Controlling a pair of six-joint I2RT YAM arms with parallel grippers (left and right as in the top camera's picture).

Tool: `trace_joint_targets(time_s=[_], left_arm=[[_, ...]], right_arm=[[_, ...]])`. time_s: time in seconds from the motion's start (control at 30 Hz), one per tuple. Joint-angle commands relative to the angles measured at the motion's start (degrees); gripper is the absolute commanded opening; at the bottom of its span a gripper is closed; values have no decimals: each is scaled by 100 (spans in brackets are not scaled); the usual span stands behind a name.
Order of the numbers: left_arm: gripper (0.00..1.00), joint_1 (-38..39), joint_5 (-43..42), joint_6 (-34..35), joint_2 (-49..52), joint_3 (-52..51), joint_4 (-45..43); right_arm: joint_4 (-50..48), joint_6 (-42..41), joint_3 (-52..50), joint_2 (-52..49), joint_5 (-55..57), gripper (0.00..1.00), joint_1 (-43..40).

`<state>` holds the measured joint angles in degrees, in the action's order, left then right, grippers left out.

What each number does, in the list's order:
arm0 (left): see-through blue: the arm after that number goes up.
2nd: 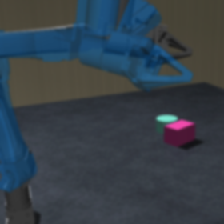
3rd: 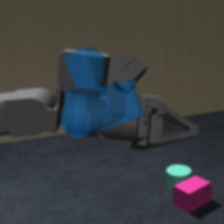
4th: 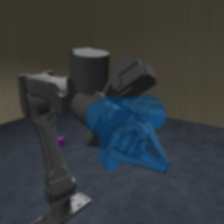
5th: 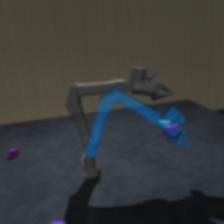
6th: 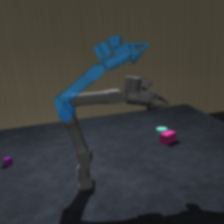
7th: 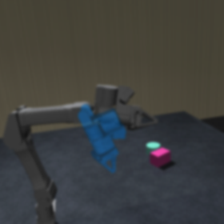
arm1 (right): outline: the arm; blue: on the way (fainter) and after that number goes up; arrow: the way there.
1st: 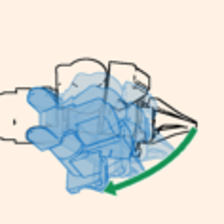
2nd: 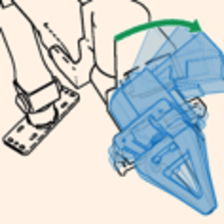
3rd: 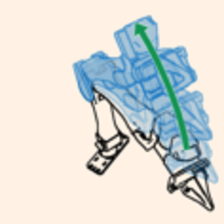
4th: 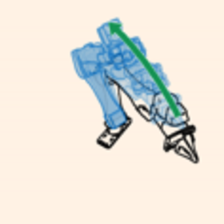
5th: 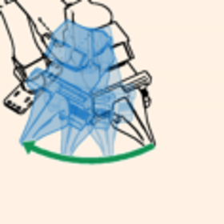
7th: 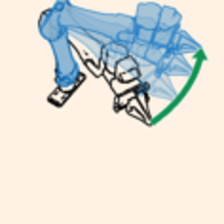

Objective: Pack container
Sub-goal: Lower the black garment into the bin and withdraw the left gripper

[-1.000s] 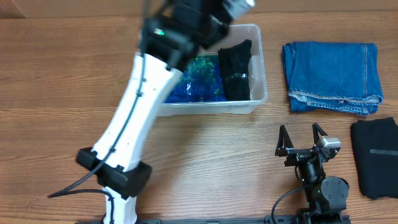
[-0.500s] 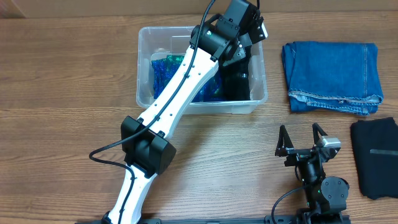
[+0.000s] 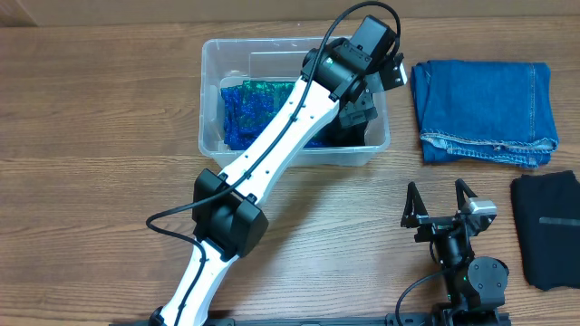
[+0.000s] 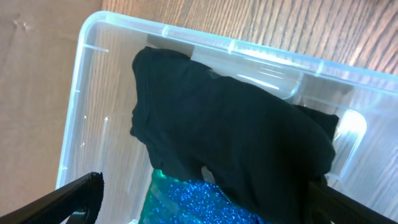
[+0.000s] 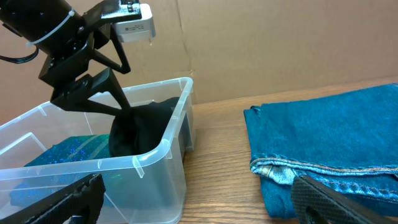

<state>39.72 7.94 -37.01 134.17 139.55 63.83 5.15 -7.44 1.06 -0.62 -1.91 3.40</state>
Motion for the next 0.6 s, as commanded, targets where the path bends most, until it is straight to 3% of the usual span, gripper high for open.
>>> trace_joint_targets(time_s=[0.0,0.23,0.33,0.47,0.57], left_arm=[[100,155,9,286,-81,297,24],[100,-13,-68,765,-284,603,-57],[100,-413,-828,1314,-85,599,-354],[81,-730,-1287,1781,269,566,-409],[83,-658,-1405,1779,737,566,-411]], right_arm=[[-37,20,-61,46,55,100,-26],[-37,20,-61,46,52,100,-26],[-37,20,-61,46,55,100,-26],[-37,20,-61,46,55,100,-26],[-37,20,-61,46,55,100,-26]])
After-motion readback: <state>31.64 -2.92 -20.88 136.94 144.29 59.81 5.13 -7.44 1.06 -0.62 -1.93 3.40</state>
